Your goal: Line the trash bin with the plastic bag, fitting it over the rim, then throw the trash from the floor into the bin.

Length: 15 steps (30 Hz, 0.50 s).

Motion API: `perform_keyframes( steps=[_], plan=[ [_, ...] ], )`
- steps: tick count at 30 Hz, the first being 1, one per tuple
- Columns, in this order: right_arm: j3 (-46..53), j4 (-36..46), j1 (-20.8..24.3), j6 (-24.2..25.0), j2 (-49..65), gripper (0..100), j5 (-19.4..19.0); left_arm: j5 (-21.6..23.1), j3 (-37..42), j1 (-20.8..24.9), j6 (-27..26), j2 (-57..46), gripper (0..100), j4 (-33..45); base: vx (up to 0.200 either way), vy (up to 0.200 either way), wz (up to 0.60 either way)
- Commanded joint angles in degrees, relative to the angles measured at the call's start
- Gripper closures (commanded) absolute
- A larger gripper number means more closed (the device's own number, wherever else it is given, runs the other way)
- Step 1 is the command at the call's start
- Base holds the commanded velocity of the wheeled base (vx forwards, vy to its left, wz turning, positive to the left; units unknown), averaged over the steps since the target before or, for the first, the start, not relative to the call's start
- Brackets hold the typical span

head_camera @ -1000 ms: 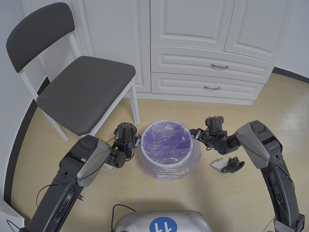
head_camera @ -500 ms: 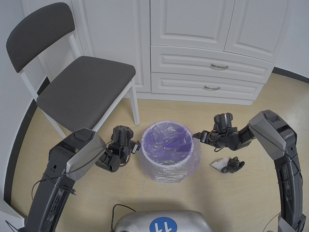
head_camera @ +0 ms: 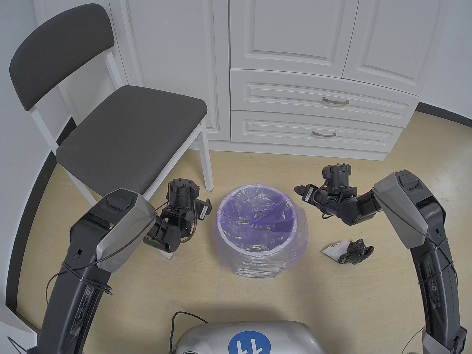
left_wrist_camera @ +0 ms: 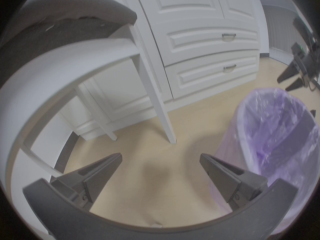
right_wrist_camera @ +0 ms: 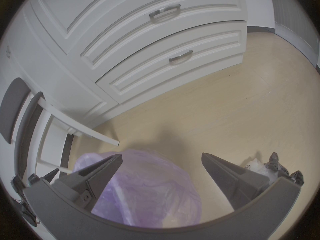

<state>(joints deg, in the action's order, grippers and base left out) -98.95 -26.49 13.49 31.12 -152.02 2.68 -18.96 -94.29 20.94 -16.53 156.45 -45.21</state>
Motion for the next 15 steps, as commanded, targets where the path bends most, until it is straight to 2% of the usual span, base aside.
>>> perform_keyframes(
  steps=[1,8,15],
  plan=[
    [-3.71,-2.60,2.06,1.66,-5.75,0,2.50,-0.20,-8.27,0.15,-0.34,4.74,0,0.04,0.000,0.000,0.00],
    [-4.50,-6.38,3.82,1.13,-8.47,0,4.26,-0.20,-20.30,1.21,-0.17,11.07,0,3.38,0.000,0.000,0.00],
    [-3.18,-5.68,3.64,0.25,-7.50,0,4.53,0.24,-20.30,2.26,0.18,11.77,0,6.63,0.000,0.000,0.00]
  ],
)
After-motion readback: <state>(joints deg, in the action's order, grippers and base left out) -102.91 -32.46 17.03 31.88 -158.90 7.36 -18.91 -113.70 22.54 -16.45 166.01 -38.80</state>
